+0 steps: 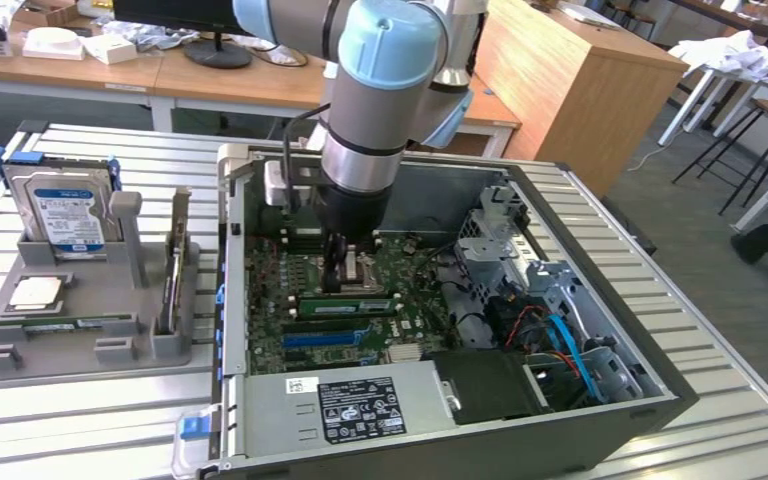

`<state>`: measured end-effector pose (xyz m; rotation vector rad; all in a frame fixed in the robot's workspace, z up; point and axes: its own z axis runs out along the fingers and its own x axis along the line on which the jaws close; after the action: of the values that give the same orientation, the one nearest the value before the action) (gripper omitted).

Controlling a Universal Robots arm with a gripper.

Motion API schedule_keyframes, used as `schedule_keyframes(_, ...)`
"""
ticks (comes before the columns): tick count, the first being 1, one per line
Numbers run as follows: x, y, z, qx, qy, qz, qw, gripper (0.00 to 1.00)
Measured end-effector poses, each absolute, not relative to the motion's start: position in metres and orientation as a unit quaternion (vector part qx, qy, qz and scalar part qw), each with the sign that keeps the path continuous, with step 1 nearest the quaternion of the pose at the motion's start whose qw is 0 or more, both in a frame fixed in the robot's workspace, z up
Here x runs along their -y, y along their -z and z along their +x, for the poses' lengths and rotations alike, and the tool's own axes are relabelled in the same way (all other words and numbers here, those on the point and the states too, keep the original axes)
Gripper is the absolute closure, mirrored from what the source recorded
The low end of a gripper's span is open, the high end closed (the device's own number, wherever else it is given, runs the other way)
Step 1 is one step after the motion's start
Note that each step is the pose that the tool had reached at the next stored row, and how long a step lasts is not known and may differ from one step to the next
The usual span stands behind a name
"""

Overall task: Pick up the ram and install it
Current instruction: 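Press down the ram until it locks into place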

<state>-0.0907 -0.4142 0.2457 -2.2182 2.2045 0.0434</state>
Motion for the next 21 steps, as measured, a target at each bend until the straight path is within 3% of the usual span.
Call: schedule_keyframes(21, 0.414, -0.232, -0.091, -0.705, -0.014, -0.709, 0.007, 0.90)
